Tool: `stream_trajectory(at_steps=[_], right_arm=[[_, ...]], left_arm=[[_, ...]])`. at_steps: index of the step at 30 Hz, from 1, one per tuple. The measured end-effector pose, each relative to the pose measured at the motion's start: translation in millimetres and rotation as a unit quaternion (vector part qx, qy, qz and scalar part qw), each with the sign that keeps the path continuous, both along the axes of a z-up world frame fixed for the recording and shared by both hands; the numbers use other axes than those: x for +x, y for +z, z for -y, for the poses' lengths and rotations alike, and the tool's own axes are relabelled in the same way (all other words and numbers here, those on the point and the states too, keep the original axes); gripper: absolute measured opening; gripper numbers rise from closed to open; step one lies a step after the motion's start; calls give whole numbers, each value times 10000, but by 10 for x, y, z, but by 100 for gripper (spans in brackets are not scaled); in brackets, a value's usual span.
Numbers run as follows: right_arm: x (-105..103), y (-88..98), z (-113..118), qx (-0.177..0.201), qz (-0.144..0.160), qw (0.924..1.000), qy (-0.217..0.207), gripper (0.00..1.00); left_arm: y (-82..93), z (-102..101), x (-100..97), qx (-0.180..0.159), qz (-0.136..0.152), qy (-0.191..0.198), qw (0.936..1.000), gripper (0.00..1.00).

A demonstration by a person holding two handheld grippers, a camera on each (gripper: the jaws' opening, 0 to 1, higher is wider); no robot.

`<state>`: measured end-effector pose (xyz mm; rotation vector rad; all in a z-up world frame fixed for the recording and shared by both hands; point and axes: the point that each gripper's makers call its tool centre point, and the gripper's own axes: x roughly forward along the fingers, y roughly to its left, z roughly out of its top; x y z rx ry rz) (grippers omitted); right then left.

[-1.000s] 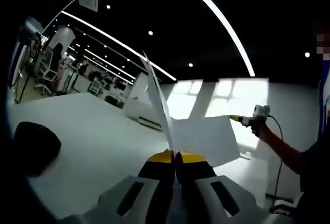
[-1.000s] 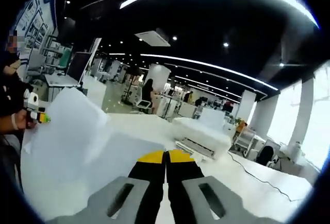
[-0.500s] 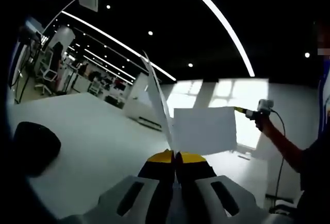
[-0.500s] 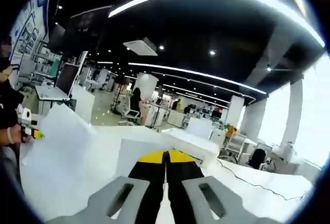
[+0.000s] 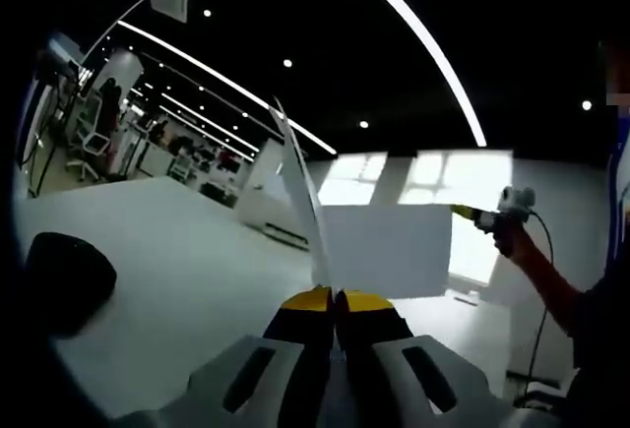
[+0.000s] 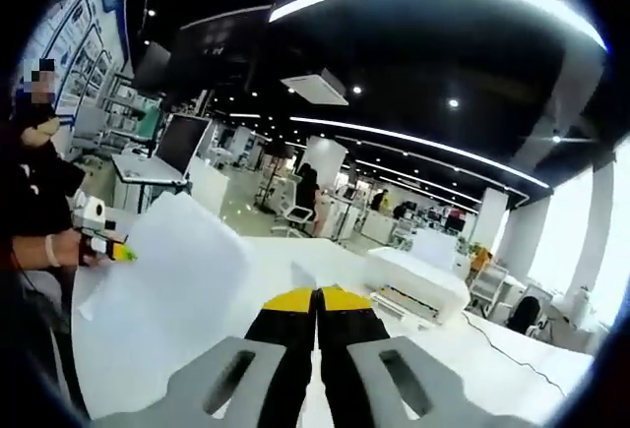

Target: Organize the stack of printing papers by aligning and flattening the scattered papers on the table

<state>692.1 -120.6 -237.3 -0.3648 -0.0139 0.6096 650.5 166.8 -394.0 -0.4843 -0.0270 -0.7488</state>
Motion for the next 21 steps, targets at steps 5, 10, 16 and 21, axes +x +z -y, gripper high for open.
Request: stream_trajectory(at_steps=[5,10,16,21], right_arm=[[-180,-233,-274,94,-263,9991,313,0],[-353,-570,-594,113,-584,9959,682,0],[-516,-754,-855,268,-801,9915,986,0],[-625,-808,-1020,296,-873,9889,1166,0]], left_arm=[[2,-4,0,-14,-2,1,10000,7],[2,-5,0,-15,1,-4,10000,7],[0,-2,3,-18,-6,-21,10000,7],[2,-5,5,-28,-6,-17,10000,6]])
